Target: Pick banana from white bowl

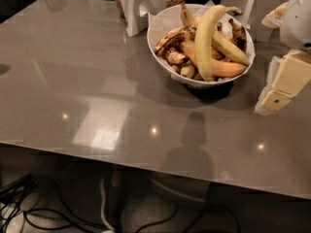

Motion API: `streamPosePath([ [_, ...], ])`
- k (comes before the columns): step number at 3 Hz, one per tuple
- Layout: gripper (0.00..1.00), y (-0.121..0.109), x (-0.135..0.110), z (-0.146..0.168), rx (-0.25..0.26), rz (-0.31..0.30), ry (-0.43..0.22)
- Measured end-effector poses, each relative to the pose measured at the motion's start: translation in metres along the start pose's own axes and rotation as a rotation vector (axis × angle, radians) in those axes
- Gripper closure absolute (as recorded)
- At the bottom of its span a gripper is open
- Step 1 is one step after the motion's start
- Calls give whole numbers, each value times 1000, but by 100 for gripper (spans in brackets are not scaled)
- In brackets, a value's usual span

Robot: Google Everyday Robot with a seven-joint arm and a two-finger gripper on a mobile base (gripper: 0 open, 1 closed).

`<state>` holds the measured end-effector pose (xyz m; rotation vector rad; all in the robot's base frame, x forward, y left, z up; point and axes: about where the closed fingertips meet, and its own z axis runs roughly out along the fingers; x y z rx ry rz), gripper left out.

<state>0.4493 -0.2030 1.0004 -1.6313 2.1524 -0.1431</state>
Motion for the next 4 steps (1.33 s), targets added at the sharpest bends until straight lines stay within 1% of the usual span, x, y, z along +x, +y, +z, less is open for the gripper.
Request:
streamPosePath([
  [1,0,-19,-29,5,50,49,-85],
  [2,0,-43,-58,18,79,148,-129],
  [3,0,-64,-70,35,113,288,-131],
  [4,0,-64,-72,34,110,375,-137],
])
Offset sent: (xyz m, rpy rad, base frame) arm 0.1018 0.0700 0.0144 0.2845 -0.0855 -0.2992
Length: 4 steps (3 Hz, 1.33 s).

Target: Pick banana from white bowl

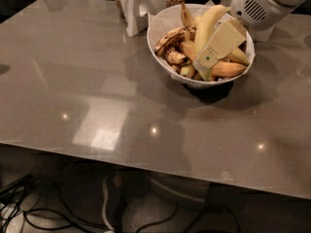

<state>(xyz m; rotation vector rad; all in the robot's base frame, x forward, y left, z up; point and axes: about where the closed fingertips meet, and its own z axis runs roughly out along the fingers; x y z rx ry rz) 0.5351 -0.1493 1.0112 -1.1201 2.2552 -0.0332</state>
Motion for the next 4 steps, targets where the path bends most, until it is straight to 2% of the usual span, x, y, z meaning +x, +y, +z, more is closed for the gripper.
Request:
streamPosePath([
  [1,0,-2,1,5,50,70,3],
  [3,0,-11,6,11,370,151,-23],
  [4,0,-24,11,9,434,182,-21],
])
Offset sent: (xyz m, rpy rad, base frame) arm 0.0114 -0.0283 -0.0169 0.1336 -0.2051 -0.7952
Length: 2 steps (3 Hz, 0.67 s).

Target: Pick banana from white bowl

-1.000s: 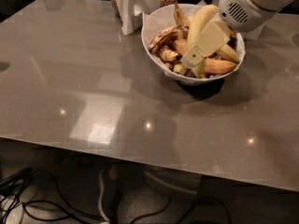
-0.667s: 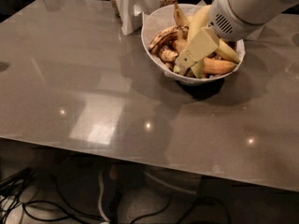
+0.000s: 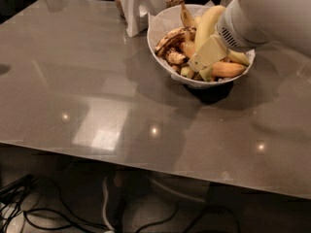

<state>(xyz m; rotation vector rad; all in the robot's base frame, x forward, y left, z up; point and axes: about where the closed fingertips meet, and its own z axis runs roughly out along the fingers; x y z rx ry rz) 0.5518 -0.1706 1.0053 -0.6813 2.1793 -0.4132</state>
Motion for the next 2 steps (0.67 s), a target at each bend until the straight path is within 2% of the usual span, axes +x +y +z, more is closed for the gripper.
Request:
streamPosePath([
  [1,0,0,0,0,0,0,0],
  [2,0,0,-4,7,-30,49,-63],
])
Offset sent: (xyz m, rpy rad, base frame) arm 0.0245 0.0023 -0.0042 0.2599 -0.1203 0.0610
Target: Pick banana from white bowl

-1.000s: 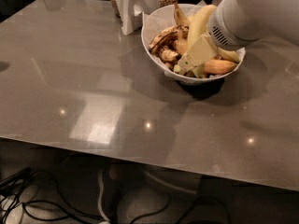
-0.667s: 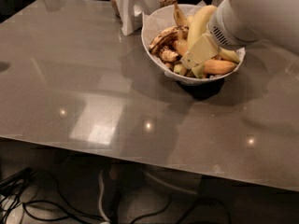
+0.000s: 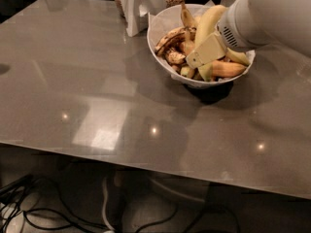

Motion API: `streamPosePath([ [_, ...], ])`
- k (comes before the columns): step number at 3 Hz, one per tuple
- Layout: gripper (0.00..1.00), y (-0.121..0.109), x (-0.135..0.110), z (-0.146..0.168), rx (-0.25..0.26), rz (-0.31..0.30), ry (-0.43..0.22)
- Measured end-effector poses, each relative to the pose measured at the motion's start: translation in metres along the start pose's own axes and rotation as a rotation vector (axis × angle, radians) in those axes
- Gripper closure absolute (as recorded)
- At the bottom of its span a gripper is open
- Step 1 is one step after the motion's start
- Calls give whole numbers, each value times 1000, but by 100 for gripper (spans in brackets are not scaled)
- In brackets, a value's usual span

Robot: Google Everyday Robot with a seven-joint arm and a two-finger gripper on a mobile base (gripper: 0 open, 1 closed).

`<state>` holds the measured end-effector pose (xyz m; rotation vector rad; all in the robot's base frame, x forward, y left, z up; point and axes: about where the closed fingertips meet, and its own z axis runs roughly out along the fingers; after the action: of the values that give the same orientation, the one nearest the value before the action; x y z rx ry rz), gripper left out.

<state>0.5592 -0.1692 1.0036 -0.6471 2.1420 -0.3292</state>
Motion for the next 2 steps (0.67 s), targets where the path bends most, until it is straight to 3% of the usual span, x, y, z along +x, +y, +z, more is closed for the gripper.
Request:
streamPosePath([
  [2,0,0,-11,22,-150,199,-180],
])
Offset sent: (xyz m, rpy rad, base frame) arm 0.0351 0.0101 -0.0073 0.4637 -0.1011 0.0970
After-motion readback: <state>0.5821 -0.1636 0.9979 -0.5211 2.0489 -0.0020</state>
